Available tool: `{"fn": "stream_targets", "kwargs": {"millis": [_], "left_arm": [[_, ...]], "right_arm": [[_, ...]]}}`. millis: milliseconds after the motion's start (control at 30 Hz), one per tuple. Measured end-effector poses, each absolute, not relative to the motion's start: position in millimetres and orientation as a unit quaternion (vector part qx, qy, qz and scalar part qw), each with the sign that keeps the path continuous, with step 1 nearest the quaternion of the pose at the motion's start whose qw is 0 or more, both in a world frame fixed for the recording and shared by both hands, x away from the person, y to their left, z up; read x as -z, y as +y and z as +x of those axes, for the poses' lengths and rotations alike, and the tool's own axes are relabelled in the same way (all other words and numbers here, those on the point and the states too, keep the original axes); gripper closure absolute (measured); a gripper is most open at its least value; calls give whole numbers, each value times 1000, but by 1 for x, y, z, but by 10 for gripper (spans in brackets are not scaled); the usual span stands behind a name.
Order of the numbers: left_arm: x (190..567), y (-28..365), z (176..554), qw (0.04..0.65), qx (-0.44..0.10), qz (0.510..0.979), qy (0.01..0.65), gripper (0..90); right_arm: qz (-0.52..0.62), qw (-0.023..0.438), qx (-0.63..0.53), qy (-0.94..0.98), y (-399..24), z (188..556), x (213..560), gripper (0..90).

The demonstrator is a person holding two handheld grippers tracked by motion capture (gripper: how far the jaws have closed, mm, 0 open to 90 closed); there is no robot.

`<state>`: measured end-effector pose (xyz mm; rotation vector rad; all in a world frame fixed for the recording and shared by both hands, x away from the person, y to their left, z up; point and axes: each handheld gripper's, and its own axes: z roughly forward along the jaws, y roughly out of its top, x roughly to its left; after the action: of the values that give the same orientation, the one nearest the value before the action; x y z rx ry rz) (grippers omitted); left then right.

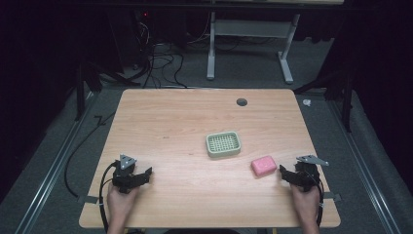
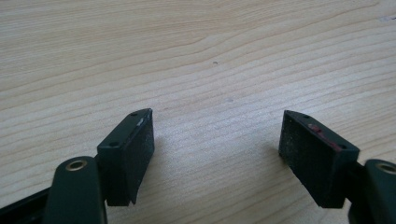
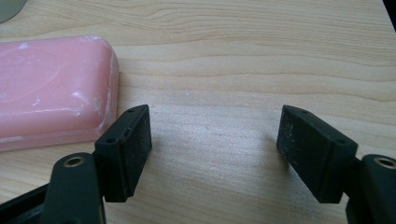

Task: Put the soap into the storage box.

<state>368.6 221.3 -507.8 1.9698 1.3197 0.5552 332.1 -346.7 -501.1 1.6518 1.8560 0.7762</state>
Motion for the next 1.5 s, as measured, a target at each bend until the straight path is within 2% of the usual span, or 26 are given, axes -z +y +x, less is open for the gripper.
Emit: {"fn": "stream_targets", "kwargs": {"millis": [667, 767, 1100, 1500], "left_arm": [[508, 222, 369, 346, -214, 757, 511, 272], [508, 222, 369, 346, -214, 757, 511, 272], [508, 222, 369, 346, -214, 757, 511, 272], [508, 222, 369, 347, -213, 757, 512, 272]], "right_arm": [[601, 260, -290, 698, -349, 331, 501, 255], [616, 254, -290, 687, -351, 329, 500, 205], [616, 262, -315, 673, -350, 313, 488, 173], [591, 278, -342, 676, -328, 300, 471, 133]]}}
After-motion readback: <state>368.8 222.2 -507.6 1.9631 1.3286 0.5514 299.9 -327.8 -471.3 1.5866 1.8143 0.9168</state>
